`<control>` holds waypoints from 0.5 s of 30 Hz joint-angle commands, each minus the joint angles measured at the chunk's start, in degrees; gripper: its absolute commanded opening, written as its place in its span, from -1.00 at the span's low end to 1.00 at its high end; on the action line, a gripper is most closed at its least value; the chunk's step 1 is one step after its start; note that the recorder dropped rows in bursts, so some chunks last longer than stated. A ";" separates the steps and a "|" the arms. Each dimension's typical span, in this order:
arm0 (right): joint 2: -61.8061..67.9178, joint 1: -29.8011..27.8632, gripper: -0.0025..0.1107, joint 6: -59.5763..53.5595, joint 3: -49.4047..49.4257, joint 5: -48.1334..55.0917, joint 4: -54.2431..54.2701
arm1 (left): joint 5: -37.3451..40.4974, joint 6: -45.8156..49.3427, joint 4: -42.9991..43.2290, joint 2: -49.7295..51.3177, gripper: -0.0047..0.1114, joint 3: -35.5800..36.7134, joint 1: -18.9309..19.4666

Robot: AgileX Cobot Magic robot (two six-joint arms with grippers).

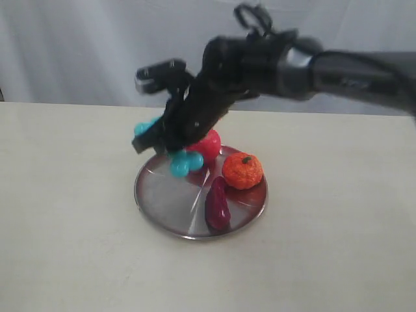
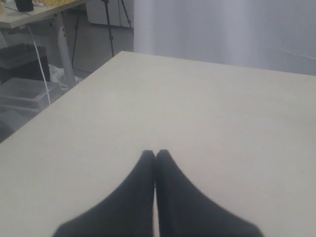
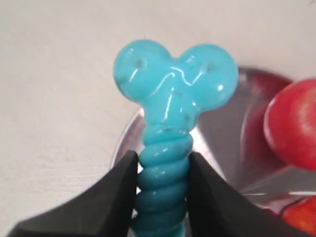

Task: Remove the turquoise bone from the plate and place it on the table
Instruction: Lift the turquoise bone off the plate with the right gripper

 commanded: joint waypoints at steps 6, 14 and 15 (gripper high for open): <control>-25.22 -9.41 -0.96 5.85 -0.17 9.44 -5.59 | -0.31 -0.24 -0.06 -0.07 -0.92 0.15 0.13; -31.50 -29.14 -0.96 5.64 7.93 16.97 -5.59 | -0.31 -0.24 -0.06 -0.07 -0.92 0.15 0.13; -31.60 -31.02 -0.96 5.64 10.56 15.03 -4.99 | -0.31 -0.24 -0.06 -0.07 -0.92 0.15 0.13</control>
